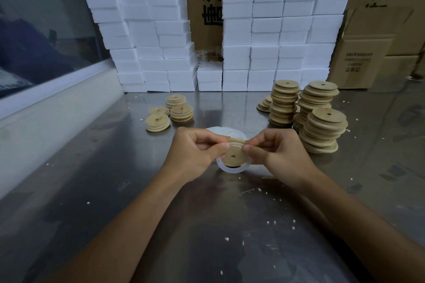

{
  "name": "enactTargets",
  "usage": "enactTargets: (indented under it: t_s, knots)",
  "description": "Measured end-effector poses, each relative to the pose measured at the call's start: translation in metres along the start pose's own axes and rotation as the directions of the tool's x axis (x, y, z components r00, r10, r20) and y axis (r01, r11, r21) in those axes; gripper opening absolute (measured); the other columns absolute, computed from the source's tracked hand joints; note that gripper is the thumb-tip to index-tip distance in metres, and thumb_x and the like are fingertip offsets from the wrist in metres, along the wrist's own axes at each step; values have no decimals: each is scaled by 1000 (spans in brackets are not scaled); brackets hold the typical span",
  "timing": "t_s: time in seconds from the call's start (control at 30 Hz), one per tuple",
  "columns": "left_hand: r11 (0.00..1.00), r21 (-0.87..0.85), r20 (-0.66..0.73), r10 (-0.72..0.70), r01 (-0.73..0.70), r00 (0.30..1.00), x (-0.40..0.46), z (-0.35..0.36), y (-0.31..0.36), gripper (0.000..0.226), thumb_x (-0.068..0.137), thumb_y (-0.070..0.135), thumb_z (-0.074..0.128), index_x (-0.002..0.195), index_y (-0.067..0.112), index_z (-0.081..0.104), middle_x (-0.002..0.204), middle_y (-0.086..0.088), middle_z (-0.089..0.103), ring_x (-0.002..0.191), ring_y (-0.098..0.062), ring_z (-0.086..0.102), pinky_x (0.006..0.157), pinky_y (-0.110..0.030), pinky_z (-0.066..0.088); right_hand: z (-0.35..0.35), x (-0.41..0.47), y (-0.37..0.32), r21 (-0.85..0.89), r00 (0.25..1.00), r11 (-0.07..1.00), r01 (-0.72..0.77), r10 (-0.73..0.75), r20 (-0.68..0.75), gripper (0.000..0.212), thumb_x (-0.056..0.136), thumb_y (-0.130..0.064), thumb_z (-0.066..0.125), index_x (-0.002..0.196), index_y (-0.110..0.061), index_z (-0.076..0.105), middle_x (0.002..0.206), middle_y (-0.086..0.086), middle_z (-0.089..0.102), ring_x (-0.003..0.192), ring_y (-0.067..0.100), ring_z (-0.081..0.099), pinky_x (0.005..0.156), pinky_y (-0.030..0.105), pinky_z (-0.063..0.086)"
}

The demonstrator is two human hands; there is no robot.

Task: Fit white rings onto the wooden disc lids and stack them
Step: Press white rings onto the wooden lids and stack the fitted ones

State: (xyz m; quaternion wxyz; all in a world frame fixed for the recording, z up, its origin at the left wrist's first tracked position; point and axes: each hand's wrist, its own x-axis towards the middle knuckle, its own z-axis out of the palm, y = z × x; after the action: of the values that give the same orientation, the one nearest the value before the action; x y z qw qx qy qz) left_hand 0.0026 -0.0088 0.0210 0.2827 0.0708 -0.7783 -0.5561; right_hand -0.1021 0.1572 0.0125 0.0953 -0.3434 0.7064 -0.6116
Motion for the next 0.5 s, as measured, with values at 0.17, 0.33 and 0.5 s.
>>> enactTargets:
  t_s: [0.17,0.33,0.5]
  knots:
    - [996,-81,21,-37,39,999,0,-4,0,20,75,-3,77,77,16,78,85,1,77,78,-15,74,68,-20,56,-2,0,-3,9,999,1000,14,-15,46,3,83,-3,76,82,-5,74,79,8,77,76,21,76,71,29,62]
    - [972,-190,7,-140,139,990,0,-10,-2,16,73,-3,78,71,13,77,77,-4,76,69,-13,72,62,-20,56,-6,0,2,32,998,999,20,-22,52,10,82,-5,77,90,1,76,84,7,78,77,19,76,73,23,61]
    - [969,-186,15,-160,160,987,0,-14,-4,12,73,-2,78,73,10,76,80,-7,76,73,-16,73,68,-24,59,-5,0,8,-1,996,1000,24,-24,84,8,83,-13,77,89,-7,77,84,2,78,79,18,76,72,26,61]
